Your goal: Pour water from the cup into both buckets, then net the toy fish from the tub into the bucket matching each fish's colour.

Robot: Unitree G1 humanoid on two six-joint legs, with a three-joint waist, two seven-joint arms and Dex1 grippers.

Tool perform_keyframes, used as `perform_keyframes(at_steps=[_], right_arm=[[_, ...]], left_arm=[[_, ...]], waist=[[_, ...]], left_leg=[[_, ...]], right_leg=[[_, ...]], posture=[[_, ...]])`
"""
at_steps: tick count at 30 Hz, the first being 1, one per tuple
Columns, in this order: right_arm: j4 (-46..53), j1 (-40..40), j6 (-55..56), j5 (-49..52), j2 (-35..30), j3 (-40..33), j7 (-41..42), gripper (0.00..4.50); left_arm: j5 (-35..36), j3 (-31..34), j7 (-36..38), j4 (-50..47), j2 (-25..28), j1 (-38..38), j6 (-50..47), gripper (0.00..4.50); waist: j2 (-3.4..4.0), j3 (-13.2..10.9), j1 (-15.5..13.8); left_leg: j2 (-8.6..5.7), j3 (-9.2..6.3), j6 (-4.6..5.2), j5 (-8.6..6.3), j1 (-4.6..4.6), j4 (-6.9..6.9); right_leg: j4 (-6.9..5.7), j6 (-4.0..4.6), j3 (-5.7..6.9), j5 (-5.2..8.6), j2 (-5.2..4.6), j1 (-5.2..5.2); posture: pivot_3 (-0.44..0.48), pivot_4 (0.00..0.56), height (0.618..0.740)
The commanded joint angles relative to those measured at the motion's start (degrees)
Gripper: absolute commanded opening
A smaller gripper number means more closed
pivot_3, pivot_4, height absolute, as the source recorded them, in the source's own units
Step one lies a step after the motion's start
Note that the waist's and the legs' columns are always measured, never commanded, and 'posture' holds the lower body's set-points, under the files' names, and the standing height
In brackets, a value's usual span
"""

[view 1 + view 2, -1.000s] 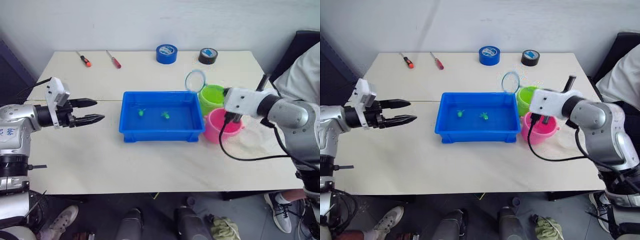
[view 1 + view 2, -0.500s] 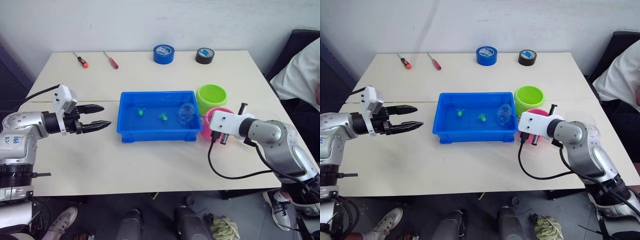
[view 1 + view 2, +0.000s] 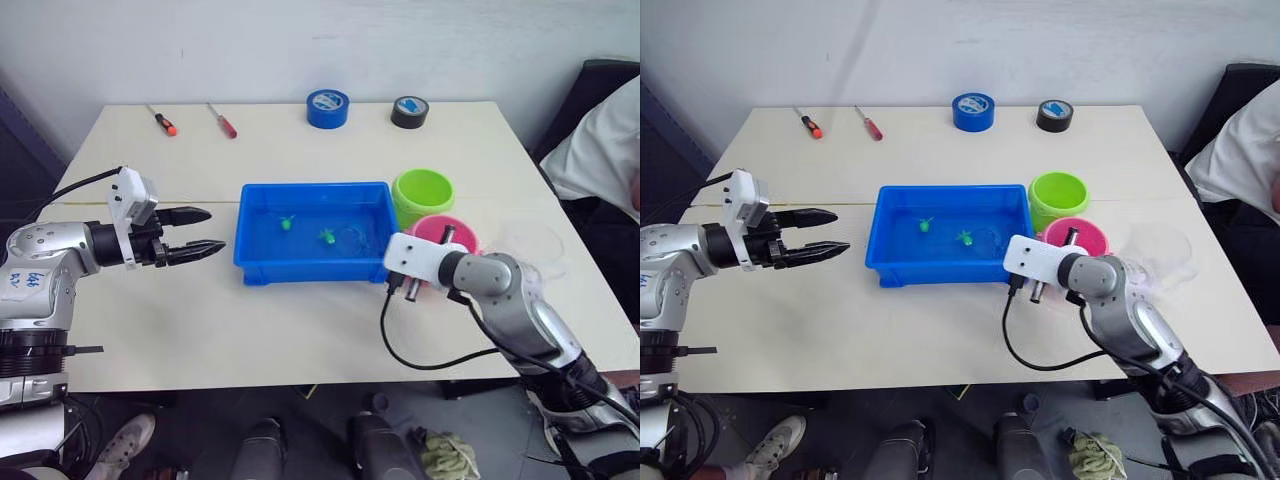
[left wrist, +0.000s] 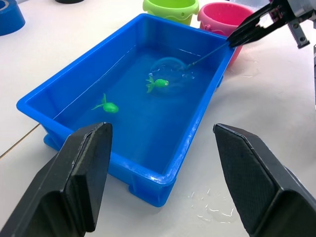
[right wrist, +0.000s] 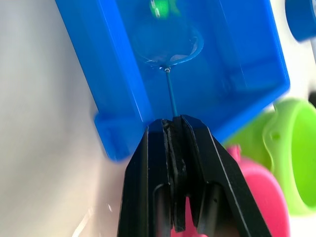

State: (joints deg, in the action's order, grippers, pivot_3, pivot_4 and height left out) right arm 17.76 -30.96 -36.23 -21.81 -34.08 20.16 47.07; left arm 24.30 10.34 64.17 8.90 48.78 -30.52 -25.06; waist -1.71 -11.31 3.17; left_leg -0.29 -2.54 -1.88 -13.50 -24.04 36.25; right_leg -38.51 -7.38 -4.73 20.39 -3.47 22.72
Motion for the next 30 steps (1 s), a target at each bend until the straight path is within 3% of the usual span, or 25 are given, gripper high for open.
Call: perform_keyframes(at_steps=[1, 14, 22, 30], right_arm=[[0.16, -1.07, -3.56, 1.44, 2.67, 0.04, -0.15, 0.0], [-1.58, -5.83, -21.23, 12.73, 9.92, -12.3, 0.34, 0.0], [2.9, -8.3, -30.66, 21.98, 6.39, -17.45, 1.26, 0.0], [4.55, -9.27, -32.97, 28.1, 3.92, -19.11, -1.25, 0.0]], left_arm=[[1.41, 2.36, -0.54, -2.66, 0.94, 0.81, -0.37, 3.58], [1.58, 2.49, -1.12, -2.82, 1.12, 0.72, -0.42, 3.58], [0.97, 1.43, -0.24, -0.33, 1.0, -1.94, 0.51, 3.58], [0.62, 0.77, 0.36, 1.31, 0.84, -3.5, 1.36, 3.58]], waist=[[0.0, 0.0, -0.05], [-0.04, 0.02, -0.12], [-0.04, 0.02, -0.08], [-0.04, 0.02, 0.0]], left_leg=[[-0.02, 0.0, 0.0, 0.0, 0.0, 0.0], [-0.03, -0.02, 0.0, 0.0, -0.01, -0.01], [-0.03, -0.02, 0.0, 0.0, -0.02, -0.05], [-0.01, -0.02, 0.0, 0.0, -0.03, -0.07]], right_leg=[[0.0, 0.0, 0.0, 0.0, -0.01, 0.0], [0.02, 0.0, 0.03, 0.0, -0.02, -0.01], [0.09, 0.0, 0.04, 0.0, -0.04, 0.0], [0.09, 0.0, 0.02, 0.0, -0.05, 0.02]], posture=[[0.0, 0.15, 0.734], [0.0, 0.15, 0.734], [0.0, 0.15, 0.734], [0.0, 0.15, 0.734]])
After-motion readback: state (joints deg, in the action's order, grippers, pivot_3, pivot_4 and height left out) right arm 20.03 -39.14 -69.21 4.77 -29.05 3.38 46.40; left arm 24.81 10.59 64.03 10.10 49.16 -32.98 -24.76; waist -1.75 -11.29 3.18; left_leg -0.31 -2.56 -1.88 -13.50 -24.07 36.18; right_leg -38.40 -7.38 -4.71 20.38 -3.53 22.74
